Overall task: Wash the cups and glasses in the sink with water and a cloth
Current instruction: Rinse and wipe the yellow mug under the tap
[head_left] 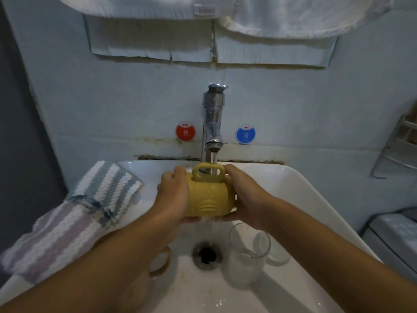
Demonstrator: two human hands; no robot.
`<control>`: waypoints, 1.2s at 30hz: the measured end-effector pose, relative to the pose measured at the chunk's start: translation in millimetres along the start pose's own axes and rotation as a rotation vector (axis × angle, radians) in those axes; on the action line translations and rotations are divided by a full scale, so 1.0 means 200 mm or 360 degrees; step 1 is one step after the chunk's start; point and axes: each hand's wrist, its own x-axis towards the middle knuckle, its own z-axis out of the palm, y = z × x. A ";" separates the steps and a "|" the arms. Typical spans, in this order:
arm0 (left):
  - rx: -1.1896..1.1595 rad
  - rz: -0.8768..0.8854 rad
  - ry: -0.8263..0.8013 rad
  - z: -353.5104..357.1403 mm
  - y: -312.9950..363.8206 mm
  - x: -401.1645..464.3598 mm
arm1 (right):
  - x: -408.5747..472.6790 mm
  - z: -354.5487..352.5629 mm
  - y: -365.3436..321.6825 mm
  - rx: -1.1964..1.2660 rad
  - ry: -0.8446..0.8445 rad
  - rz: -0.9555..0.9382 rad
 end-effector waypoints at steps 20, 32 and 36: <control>-0.0047 -0.0019 -0.0442 -0.06 -0.03 0.05 | -0.01 -0.01 0.03 -0.0100 -0.0048 -0.0149; -0.0072 -0.0061 -0.0377 -0.06 -0.07 0.08 | -0.01 0.00 0.03 -0.0046 0.0026 -0.0052; -0.0034 -0.0041 -0.0325 -0.05 -0.07 0.08 | -0.01 0.01 0.05 -0.0335 -0.0087 -0.0155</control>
